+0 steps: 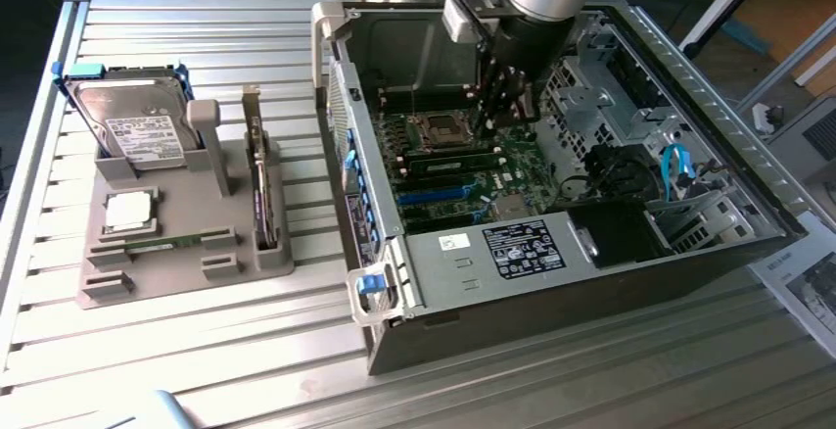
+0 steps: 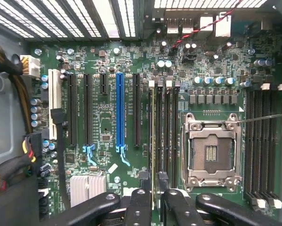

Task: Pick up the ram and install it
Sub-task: 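Insert the ram into the slot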

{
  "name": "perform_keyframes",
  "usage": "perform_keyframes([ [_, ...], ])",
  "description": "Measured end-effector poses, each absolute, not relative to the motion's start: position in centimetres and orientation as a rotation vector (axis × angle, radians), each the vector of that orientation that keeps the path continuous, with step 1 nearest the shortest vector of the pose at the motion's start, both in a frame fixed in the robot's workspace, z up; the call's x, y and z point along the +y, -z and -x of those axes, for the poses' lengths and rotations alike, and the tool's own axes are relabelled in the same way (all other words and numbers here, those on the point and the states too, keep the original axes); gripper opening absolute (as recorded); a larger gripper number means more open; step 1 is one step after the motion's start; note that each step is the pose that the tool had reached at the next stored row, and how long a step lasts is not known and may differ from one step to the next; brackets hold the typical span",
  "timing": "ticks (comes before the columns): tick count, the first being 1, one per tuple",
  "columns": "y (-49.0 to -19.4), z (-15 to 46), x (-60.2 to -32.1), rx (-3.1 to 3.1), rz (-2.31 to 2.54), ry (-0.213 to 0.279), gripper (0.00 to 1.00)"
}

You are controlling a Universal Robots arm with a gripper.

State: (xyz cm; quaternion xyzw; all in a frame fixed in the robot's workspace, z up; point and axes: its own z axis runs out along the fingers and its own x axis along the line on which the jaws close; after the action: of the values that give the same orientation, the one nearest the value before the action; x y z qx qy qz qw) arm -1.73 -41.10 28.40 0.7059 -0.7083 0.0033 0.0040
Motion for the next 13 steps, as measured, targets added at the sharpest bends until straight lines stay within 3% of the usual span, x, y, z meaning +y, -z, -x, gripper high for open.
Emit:
perform_keyframes([
  [13, -31.6, 1.7, -41.1, -2.213, -2.205, -0.014, 0.19],
])
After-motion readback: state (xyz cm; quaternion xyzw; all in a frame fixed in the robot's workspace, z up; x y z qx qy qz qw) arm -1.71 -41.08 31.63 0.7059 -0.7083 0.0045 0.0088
